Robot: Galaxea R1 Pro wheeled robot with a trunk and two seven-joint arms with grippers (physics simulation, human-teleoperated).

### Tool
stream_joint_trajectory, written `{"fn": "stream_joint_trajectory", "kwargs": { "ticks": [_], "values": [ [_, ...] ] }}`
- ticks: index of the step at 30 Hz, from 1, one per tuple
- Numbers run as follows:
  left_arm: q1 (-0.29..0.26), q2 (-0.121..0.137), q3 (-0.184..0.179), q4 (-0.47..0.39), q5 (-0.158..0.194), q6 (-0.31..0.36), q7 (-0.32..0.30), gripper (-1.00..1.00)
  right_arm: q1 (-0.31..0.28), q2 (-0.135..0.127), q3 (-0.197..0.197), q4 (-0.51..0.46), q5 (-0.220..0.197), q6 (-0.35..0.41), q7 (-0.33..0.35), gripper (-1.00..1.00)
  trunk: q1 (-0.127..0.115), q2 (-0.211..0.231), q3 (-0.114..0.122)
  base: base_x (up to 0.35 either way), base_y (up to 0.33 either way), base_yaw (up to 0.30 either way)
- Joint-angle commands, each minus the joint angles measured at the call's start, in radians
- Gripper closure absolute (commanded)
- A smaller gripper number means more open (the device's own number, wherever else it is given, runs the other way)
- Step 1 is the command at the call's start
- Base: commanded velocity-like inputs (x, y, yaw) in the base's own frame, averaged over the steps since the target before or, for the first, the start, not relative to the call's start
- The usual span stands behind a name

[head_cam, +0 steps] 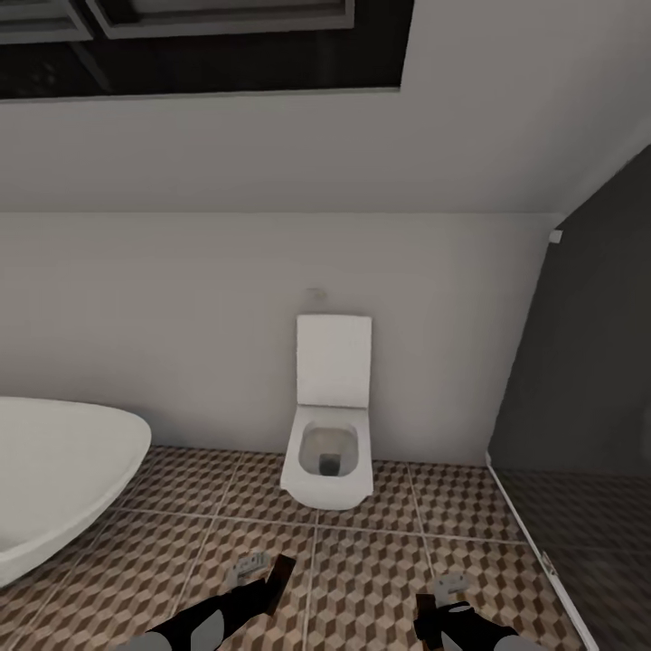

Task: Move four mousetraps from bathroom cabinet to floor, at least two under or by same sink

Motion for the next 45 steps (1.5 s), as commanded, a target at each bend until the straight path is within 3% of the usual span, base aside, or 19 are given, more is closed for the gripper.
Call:
{"fn": "stream_joint_trajectory", "kwargs": {
  "ticks": [1, 45],
  "values": [
    [-0.001, 0.000, -0.008, 0.001, 0.010, -0.002, -0.003, 1.00, -0.001, 0.000, -0.008, 0.001, 0.008, 0.003, -0.004, 1.00, 0.000, -0.001, -0.001, 0.093, 0.108, 0.000],
    [-0.001, 0.001, -0.008, 0.001, 0.010, -0.004, -0.002, 1.00, -0.001, 0.000, -0.013, 0.000, -0.003, 0.003, -0.002, 1.00, 0.000, -0.001, -0.001, 0.006, 0.007, -0.035]
  ]
}}
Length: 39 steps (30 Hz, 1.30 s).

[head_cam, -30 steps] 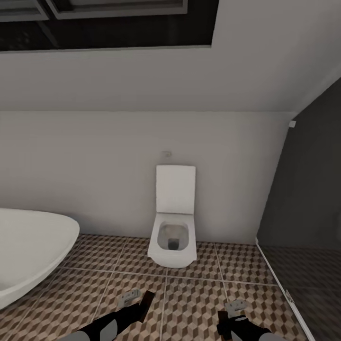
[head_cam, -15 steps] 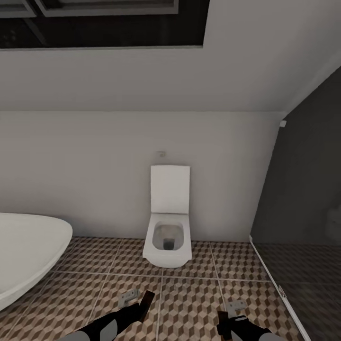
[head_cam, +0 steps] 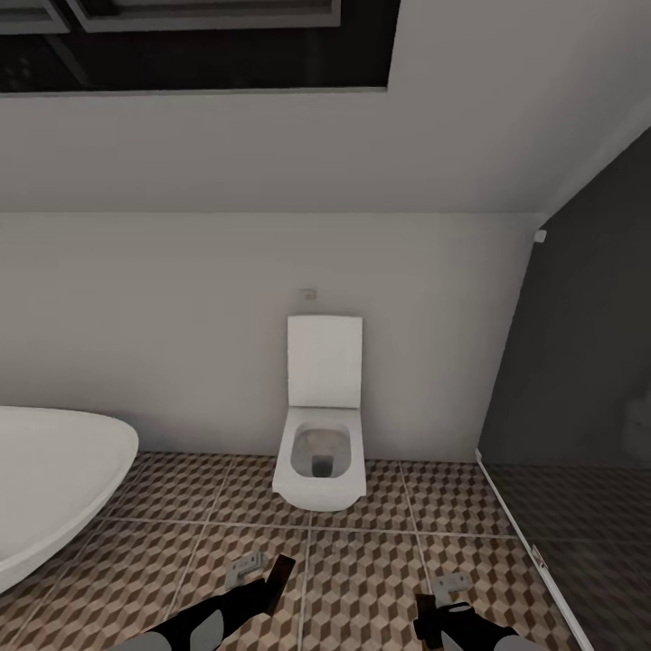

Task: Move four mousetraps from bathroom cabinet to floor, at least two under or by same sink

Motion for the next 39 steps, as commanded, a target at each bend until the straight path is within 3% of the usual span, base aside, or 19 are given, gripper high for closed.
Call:
{"fn": "stream_joint_trajectory", "kwargs": {
  "ticks": [1, 24, 39],
  "values": [
    [-0.001, 0.000, -0.008, 0.001, 0.010, -0.002, -0.003, 1.00, -0.001, 0.000, -0.008, 0.001, 0.008, 0.003, -0.003, 1.00, 0.000, -0.001, -0.001, 0.000, 0.000, 0.000],
    [-0.001, 0.001, -0.008, 0.002, 0.011, -0.005, -0.003, 1.00, -0.001, 0.000, -0.008, 0.001, 0.008, -0.001, -0.003, 1.00, 0.000, -0.001, -0.001, 0.007, 0.000, 0.000],
    [-0.001, 0.016, -0.008, 0.003, 0.011, -0.010, -0.001, 1.00, -0.001, 0.000, -0.006, 0.001, 0.008, -0.004, -0.003, 1.00, 0.000, -0.001, -0.001, 0.276, 0.000, 0.000]
  ]
}}
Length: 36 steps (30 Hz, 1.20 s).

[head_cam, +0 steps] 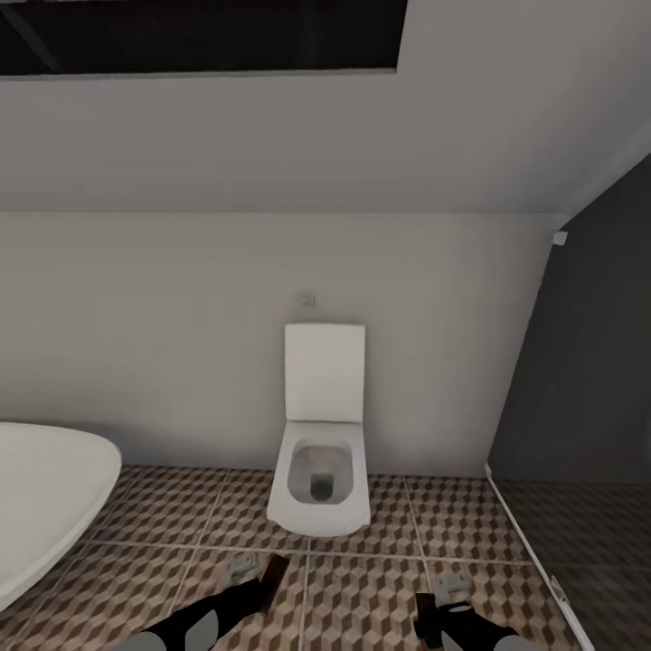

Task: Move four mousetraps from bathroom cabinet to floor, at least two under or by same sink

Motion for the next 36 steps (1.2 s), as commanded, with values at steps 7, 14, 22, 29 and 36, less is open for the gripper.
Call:
{"fn": "stream_joint_trajectory", "kwargs": {
  "ticks": [7, 14, 22, 29, 36],
  "values": [
    [-0.001, 0.002, -0.008, 0.001, 0.010, -0.003, -0.003, 1.00, -0.001, 0.000, -0.008, 0.001, 0.008, 0.005, -0.003, 1.00, 0.001, 0.000, -0.001, 0.272, 0.000, 0.000],
    [-0.001, 0.061, -0.008, 0.002, 0.010, -0.003, -0.005, 1.00, -0.001, -0.001, -0.009, 0.001, 0.008, 0.006, -0.003, 1.00, 0.001, 0.000, -0.001, 0.061, 0.000, 0.000],
    [0.000, 0.193, -0.007, 0.007, 0.061, -0.009, -0.012, 1.00, -0.001, -0.006, -0.008, 0.000, 0.009, 0.008, -0.005, 1.00, 0.001, 0.000, -0.001, 0.006, 0.000, 0.000],
    [0.000, 0.233, -0.007, 0.008, 0.127, -0.016, -0.015, 1.00, -0.001, -0.008, -0.009, -0.001, 0.008, 0.008, -0.004, 1.00, 0.001, 0.000, -0.001, 0.000, 0.000, 0.000],
    [0.000, 0.255, -0.007, 0.008, 0.138, -0.016, -0.013, 1.00, -0.001, -0.010, -0.009, -0.001, 0.008, -0.001, -0.001, 1.00, 0.001, 0.000, -0.001, 0.000, 0.000, 0.000]
  ]
}}
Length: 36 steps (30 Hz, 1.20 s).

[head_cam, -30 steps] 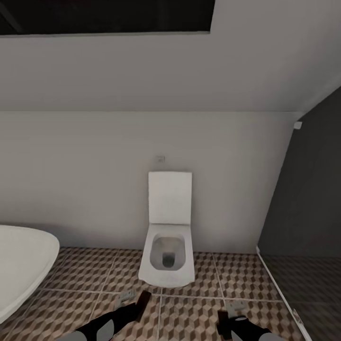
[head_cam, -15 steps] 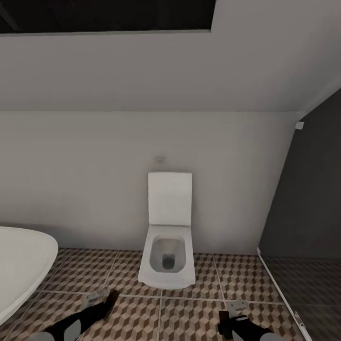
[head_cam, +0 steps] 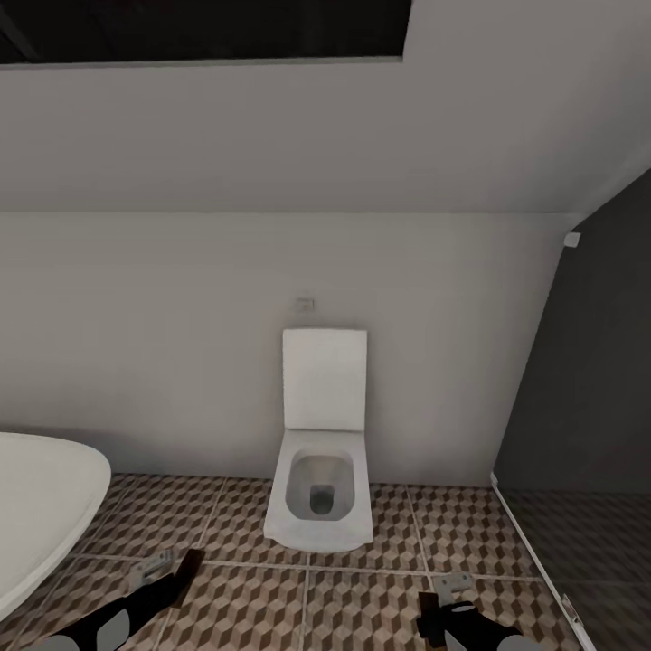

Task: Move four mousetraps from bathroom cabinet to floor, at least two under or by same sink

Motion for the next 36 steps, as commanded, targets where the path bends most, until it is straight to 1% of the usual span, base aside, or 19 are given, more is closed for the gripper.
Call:
{"fn": "stream_joint_trajectory", "kwargs": {
  "ticks": [1, 5, 8, 11, 14, 19, 29, 32, 33, 36],
  "values": [
    [-0.001, 0.001, -0.008, 0.002, 0.008, -0.004, -0.004, 1.00, -0.001, 0.000, -0.008, 0.001, 0.008, 0.003, -0.003, 1.00, 0.000, -0.001, -0.001, 0.000, 0.000, 0.000],
    [-0.001, 0.009, -0.008, 0.002, 0.022, -0.002, -0.004, 1.00, -0.001, 0.000, -0.008, 0.001, 0.007, 0.006, 0.000, 1.00, 0.000, -0.001, -0.001, 0.000, 0.000, 0.000],
    [-0.001, 0.016, -0.008, 0.001, 0.045, -0.003, -0.005, 1.00, -0.001, -0.001, -0.008, 0.001, 0.008, 0.002, 0.001, 1.00, 0.000, -0.001, -0.001, 0.000, 0.000, 0.000],
    [-0.001, 0.024, -0.009, 0.000, 0.058, -0.003, -0.008, 1.00, -0.001, -0.002, -0.004, 0.000, 0.009, 0.000, 0.000, 1.00, 0.000, -0.001, -0.001, 0.000, 0.000, 0.000],
    [-0.001, 0.029, -0.010, -0.003, 0.062, -0.002, -0.010, 1.00, -0.001, -0.002, -0.003, 0.000, 0.010, 0.001, 0.000, 1.00, 0.000, -0.001, -0.001, 0.000, 0.000, 0.000],
    [-0.001, 0.031, -0.014, -0.007, 0.057, -0.003, -0.010, 1.00, -0.001, -0.001, -0.005, 0.000, 0.010, 0.005, -0.001, 1.00, 0.000, -0.001, -0.001, 0.000, 0.000, 0.000],
    [-0.002, 0.023, -0.027, -0.015, 0.047, -0.010, -0.008, 1.00, -0.001, 0.006, -0.005, 0.000, 0.010, -0.001, -0.005, 1.00, 0.000, -0.001, -0.001, 0.000, 0.000, 0.000],
    [-0.002, 0.019, -0.043, -0.017, 0.030, -0.012, -0.007, 1.00, -0.001, 0.006, -0.006, -0.001, 0.010, -0.011, -0.009, 1.00, 0.000, -0.001, -0.001, 0.000, 0.000, 0.000],
    [-0.002, 0.018, -0.054, -0.017, 0.019, -0.013, -0.007, 1.00, -0.001, 0.005, -0.006, -0.001, 0.010, -0.023, -0.011, 1.00, 0.000, -0.001, -0.001, 0.000, 0.000, 0.000],
    [-0.002, 0.015, -0.073, -0.018, 0.001, -0.014, -0.009, 1.00, -0.001, 0.003, -0.007, -0.001, 0.010, -0.051, -0.011, 1.00, 0.000, -0.001, -0.001, 0.000, 0.000, 0.000]
  ]
}}
